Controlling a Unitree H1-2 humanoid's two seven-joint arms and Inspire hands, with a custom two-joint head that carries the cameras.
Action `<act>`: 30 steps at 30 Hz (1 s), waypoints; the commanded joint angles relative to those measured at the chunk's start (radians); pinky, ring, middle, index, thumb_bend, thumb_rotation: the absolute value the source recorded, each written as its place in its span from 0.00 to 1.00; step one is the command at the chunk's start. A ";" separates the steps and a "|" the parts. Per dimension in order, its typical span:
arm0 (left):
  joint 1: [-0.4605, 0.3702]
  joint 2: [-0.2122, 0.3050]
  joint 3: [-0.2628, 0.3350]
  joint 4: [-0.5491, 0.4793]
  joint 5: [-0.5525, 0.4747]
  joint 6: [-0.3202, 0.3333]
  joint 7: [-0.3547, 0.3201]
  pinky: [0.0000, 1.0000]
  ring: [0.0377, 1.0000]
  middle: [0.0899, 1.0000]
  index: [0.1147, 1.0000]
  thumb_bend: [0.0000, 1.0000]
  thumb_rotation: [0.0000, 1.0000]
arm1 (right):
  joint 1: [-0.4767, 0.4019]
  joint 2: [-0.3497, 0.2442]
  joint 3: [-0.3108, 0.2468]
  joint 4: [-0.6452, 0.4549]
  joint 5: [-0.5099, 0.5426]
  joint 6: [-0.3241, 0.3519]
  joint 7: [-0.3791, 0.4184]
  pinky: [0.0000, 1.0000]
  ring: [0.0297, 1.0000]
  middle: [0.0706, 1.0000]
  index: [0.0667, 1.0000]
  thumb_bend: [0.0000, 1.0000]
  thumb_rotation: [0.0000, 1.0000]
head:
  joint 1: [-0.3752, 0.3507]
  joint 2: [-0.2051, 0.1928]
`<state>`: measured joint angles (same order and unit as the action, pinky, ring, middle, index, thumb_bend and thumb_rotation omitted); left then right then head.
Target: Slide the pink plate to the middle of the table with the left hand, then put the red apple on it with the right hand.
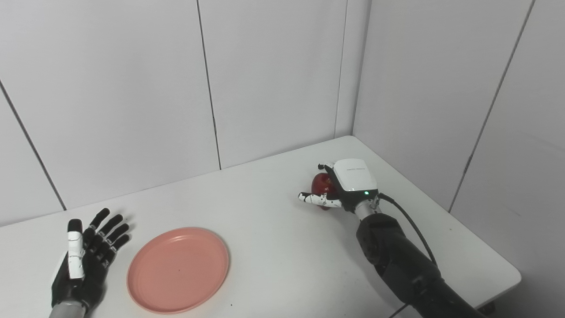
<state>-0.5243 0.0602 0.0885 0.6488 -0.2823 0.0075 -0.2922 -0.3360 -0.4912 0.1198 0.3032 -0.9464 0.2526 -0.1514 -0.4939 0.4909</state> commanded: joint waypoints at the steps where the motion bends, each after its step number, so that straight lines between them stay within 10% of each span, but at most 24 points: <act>1: 0.016 0.006 -0.006 0.025 0.014 0.040 0.008 0.84 0.81 0.81 0.85 0.89 0.91 | -0.041 -0.016 -0.003 -0.012 0.001 0.017 -0.033 0.68 0.72 0.74 0.75 0.82 1.00 | 0.001 0.001; 18: 0.023 0.002 -0.008 0.009 0.005 0.050 0.004 0.87 0.82 0.82 0.85 0.86 0.91 | -0.040 -0.013 0.003 0.006 0.070 -0.016 -0.073 0.32 0.41 0.55 0.69 0.71 0.98 | 0.007 0.006; 25: 0.025 0.001 -0.008 0.001 0.006 0.050 0.006 0.87 0.82 0.82 0.86 0.86 0.91 | -0.036 -0.017 0.008 0.008 0.100 -0.036 -0.106 0.32 0.39 0.50 0.60 0.67 0.93 | 0.010 0.007; 29: 0.025 0.000 -0.008 -0.003 0.008 0.052 0.011 0.87 0.82 0.82 0.86 0.87 0.91 | -0.041 -0.017 0.013 0.023 0.106 -0.043 -0.133 0.30 0.36 0.43 0.54 0.63 0.80 | 0.010 0.007; 30: 0.024 0.001 -0.009 -0.002 0.008 0.051 0.008 0.86 0.82 0.83 0.86 0.87 0.91 | -0.043 -0.015 0.013 0.033 0.110 -0.052 -0.148 0.24 0.29 0.36 0.50 0.60 0.64 | 0.010 0.007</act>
<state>-0.5166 0.0591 0.0842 0.6345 -0.2849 0.0127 -0.2921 -0.3360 -0.4871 0.1397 0.3415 -0.8397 0.2450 -0.2547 -0.4847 0.4970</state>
